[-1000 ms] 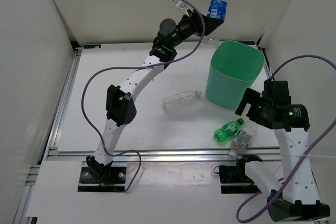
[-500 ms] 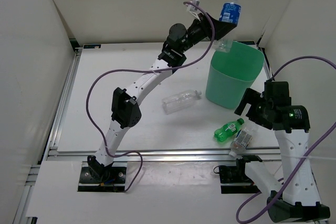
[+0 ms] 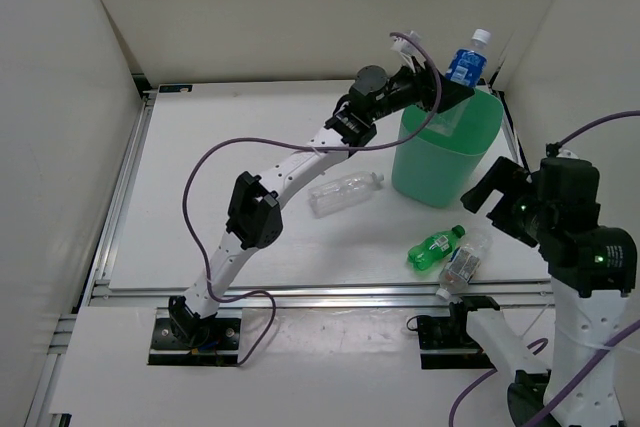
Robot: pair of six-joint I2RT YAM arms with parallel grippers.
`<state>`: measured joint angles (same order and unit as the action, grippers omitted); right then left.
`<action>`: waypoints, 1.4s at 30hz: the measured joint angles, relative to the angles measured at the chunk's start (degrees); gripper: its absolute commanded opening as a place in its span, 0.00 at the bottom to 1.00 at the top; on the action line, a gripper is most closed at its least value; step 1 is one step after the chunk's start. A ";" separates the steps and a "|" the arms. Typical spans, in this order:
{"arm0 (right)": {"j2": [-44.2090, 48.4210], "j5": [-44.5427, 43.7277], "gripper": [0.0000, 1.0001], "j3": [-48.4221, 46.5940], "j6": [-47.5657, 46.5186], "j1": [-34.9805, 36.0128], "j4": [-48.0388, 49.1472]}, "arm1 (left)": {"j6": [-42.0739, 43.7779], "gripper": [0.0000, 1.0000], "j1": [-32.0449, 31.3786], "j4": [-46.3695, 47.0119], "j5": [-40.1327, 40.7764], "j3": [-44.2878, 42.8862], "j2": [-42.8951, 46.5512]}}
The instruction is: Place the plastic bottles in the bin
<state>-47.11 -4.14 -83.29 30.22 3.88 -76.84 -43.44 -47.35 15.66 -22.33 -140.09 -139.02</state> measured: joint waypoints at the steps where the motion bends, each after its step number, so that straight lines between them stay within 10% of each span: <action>1: -0.07 0.07 1.00 -1.75 0.13 0.00 -0.13 | 1.16 0.89 -0.26 -0.55 0.00 0.00 -0.15; 12: -0.24 1.77 1.00 -6.14 -0.96 0.00 -0.26 | 14.03 1.00 -0.24 -8.35 0.87 5.40 4.39; 25: -1.88 7.23 1.00 1.70 -3.15 0.00 3.08 | 39.58 1.00 14.58 -16.13 8.07 60.06 52.54; 42: -1.99 9.92 1.00 5.31 -5.60 0.00 5.22 | 45.40 1.00 12.63 -25.92 -1.27 64.19 31.52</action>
<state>-49.10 5.78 -77.97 24.62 3.88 -71.61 1.96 -34.72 -10.26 -23.59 -75.90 -107.50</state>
